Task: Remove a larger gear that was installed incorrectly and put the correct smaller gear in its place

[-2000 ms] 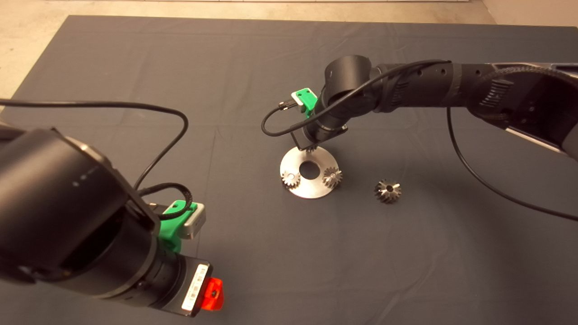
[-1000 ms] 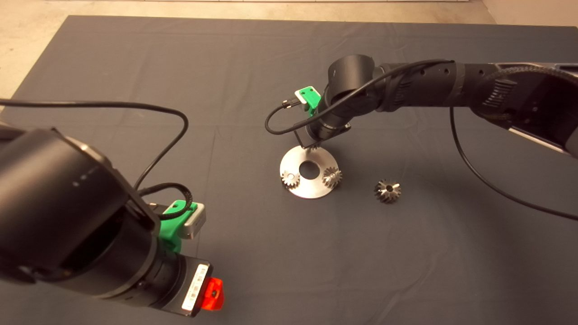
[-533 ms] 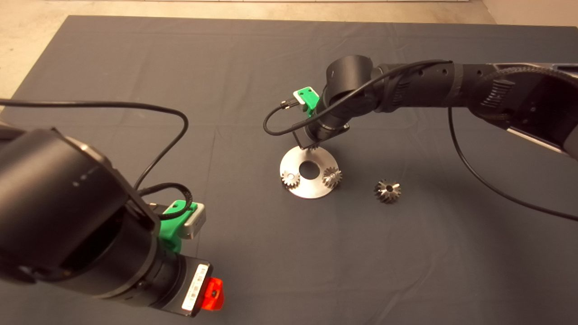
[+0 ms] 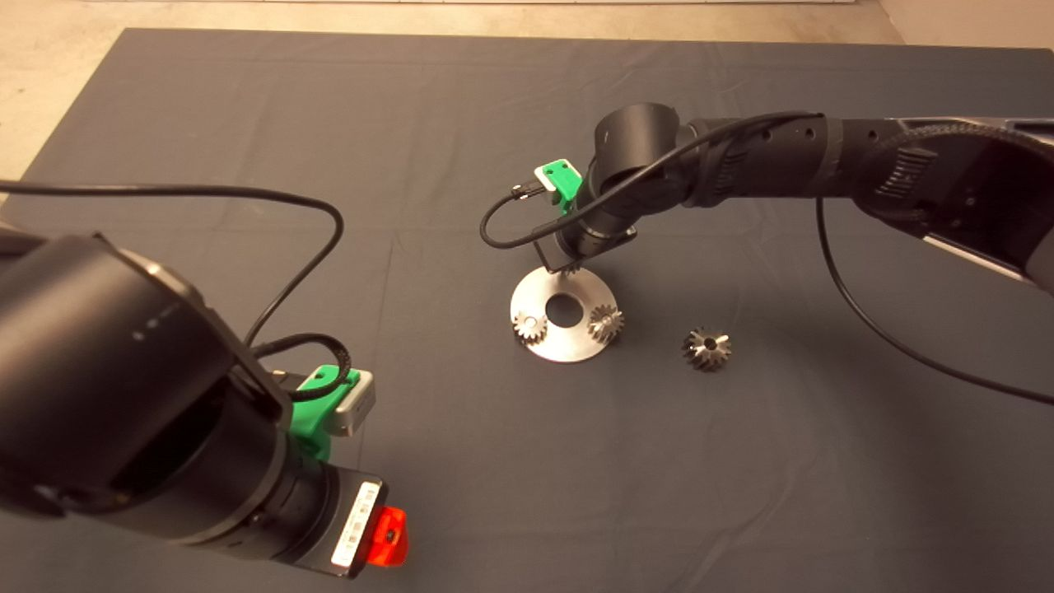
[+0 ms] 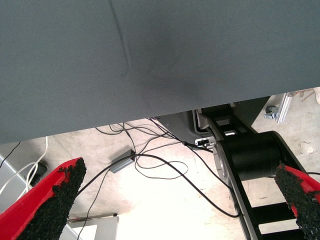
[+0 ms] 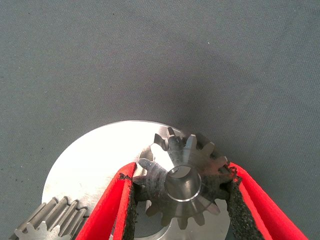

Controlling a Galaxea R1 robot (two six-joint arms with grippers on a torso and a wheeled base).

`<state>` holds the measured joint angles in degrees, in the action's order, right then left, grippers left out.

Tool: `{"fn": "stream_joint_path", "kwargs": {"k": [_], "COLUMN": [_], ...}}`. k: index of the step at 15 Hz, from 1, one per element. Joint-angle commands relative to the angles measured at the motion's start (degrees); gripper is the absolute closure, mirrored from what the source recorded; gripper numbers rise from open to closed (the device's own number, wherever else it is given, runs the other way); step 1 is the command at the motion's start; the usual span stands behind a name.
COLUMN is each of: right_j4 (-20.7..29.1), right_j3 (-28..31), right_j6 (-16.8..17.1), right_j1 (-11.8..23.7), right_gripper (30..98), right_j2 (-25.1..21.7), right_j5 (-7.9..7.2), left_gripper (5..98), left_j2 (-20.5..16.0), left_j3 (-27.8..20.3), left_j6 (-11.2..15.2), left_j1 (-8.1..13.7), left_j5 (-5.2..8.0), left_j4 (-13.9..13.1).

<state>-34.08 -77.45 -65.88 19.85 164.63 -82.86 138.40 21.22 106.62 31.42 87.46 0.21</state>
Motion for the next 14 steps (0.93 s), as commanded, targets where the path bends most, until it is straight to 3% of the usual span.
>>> {"fn": "stream_joint_path", "kwargs": {"k": [1,14], "right_j4": [-1.72,-1.6], "right_j3": [-0.14,0.03], "right_j6": [-0.48,-0.74], "right_j1": [0.9,0.9], "right_gripper": [88.2,88.2], "right_j2": [0.39,0.12], "right_j5": [0.42,0.15], "left_gripper": [5.4,5.4], "left_j2": [-0.1,-0.07], "left_j3": [-0.82,-0.76], "left_j6": [0.17,0.17], "left_j1": [0.4,0.4], "left_j5": [7.55,7.55], "left_j4": [-1.17,-1.17]}}
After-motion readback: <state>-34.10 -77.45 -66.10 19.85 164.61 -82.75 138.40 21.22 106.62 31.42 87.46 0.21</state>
